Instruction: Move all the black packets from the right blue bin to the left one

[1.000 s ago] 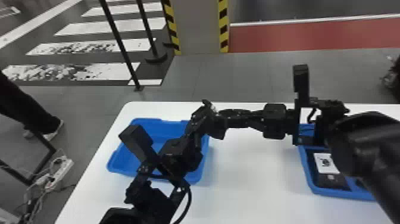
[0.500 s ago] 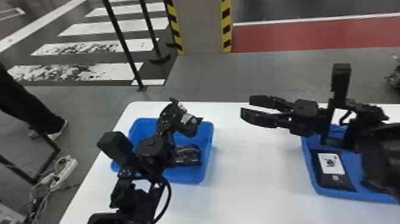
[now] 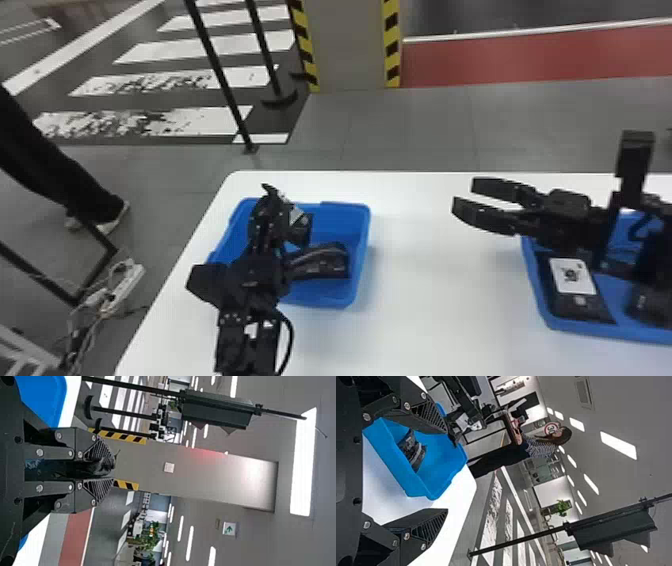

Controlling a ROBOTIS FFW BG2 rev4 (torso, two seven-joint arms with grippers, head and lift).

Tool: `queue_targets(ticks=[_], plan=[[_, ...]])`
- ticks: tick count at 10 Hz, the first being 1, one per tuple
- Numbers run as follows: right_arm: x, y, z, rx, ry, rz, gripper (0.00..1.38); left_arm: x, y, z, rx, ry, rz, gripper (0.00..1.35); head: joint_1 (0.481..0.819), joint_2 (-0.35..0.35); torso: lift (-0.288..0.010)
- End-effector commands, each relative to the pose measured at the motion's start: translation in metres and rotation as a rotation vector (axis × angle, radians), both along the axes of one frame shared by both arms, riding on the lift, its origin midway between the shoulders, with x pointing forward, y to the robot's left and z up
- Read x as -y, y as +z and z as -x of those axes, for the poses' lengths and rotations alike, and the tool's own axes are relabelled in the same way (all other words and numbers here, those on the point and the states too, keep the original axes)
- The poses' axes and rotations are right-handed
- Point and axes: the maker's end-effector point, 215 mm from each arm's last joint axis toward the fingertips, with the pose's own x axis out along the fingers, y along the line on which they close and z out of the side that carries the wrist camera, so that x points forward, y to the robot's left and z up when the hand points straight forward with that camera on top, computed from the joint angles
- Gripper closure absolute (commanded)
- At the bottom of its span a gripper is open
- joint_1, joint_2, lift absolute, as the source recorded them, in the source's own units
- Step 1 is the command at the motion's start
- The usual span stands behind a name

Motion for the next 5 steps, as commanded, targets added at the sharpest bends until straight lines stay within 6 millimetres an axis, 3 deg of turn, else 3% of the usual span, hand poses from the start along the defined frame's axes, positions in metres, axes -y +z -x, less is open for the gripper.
queue_targets(ticks=[1,2,4,5], plan=[[0.006,0.003,0.003,0.014,-0.030,-0.006,0.36,0.005,-0.008,0.001,0.006,-0.003,0.060,0.26,0.695,0.251,-0.110],[0.010,0.004,0.005,0.017,-0.047,-0.008,0.36,0.014,-0.004,0.000,0.019,-0.020,0.067,0.02,0.695,0.245,-0.110],[0.022,0.004,0.013,0.009,-0.113,0.034,0.36,0.023,0.030,0.010,0.141,-0.023,0.083,0.06,0.695,0.221,-0.110],[0.039,0.007,0.023,0.015,-0.207,0.088,0.36,0.025,0.042,0.020,0.195,-0.019,0.100,0.06,0.695,0.214,-0.110]])
